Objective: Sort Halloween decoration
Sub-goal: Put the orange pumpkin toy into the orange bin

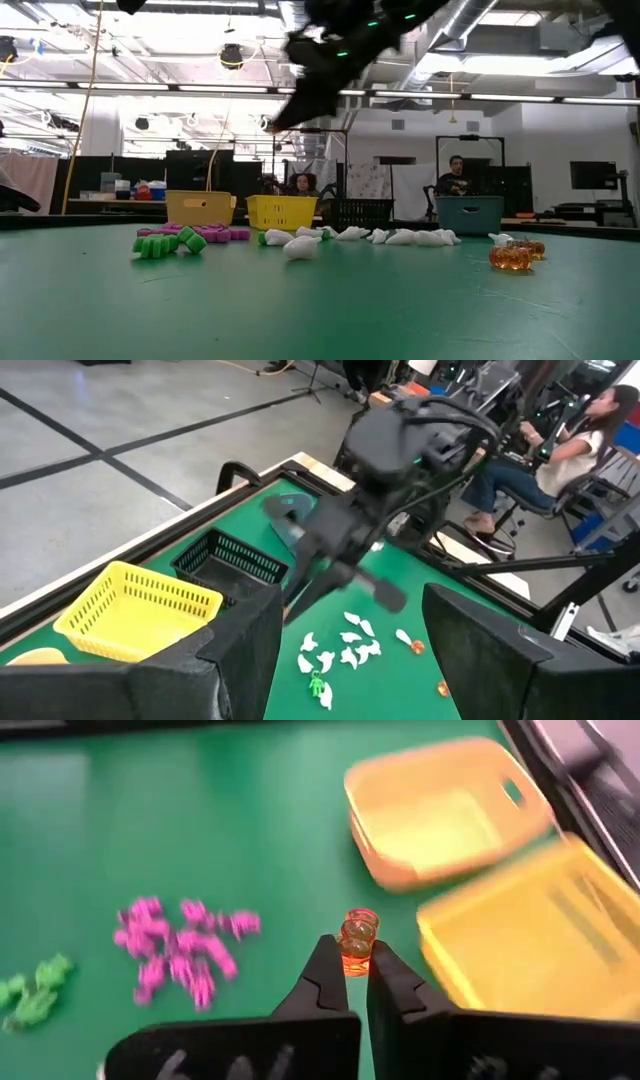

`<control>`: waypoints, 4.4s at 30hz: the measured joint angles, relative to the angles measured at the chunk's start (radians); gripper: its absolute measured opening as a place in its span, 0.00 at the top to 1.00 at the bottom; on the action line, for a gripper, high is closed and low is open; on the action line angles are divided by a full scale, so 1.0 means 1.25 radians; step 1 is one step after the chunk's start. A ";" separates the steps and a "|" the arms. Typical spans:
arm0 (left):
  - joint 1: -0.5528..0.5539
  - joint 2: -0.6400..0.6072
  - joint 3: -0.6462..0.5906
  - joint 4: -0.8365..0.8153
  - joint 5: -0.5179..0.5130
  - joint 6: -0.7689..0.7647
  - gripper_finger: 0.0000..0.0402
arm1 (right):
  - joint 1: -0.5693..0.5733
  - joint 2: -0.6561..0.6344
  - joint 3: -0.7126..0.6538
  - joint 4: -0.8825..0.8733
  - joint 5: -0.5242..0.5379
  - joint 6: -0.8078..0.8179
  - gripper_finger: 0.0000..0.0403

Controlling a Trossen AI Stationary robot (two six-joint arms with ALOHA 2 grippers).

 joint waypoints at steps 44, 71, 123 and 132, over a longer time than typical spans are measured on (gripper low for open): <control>0.000 0.000 0.000 0.006 -0.038 0.023 0.42 | -0.101 0.166 0.516 -0.536 -0.008 -0.243 0.58; 0.000 0.021 0.000 0.004 -0.033 0.001 0.42 | 0.346 -0.682 -0.482 -0.379 0.214 0.514 0.67; 0.000 0.074 0.000 -0.021 -0.014 0.002 0.42 | 0.511 -0.244 -0.602 -0.081 0.199 0.522 0.50; 0.000 0.074 0.000 -0.033 -0.013 0.002 0.42 | 0.505 -0.227 -0.600 -0.071 0.183 0.529 0.55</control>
